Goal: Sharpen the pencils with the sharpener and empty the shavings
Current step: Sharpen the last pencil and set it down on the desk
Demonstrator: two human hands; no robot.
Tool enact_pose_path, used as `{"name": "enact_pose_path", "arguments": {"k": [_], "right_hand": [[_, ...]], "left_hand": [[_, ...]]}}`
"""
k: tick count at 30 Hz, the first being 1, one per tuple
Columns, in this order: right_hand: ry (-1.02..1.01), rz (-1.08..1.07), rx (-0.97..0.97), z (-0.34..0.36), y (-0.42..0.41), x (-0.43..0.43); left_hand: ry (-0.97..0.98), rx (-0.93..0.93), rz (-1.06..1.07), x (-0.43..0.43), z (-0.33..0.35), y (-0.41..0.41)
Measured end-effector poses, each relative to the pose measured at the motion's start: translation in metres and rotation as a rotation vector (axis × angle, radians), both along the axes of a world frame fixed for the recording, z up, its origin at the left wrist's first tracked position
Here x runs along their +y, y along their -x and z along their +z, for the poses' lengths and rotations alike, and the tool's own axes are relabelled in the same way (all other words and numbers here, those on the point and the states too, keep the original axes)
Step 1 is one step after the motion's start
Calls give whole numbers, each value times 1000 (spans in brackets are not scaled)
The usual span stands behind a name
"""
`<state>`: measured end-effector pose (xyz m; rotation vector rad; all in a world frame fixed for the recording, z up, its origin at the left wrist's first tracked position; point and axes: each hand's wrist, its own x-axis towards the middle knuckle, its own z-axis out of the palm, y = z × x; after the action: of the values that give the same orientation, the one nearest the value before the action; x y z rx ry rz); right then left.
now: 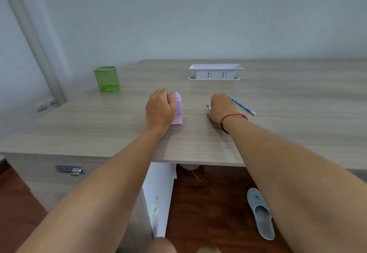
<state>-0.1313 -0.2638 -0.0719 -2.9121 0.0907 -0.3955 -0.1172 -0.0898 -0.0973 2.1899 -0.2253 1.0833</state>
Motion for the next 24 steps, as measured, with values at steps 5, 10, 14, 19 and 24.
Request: {"name": "enact_pose_path", "arguments": {"k": [5,10,14,19,24], "right_hand": [[22,-7,-24,2,4,1],[77,-63,-79,9,15,-6],[179,-177,-131,1,20,-33],[165,-266,-103,-8,12,-59],[81,-280,-68,-17,-6,-67]], "left_hand": [[9,42,35,-10,3,5],[-3,88,44,-12,4,7],[-13,90,30,-10,2,3],[-13,55,40,-11,0,-5],[-17,-23,26,-18,-3,-15]]}}
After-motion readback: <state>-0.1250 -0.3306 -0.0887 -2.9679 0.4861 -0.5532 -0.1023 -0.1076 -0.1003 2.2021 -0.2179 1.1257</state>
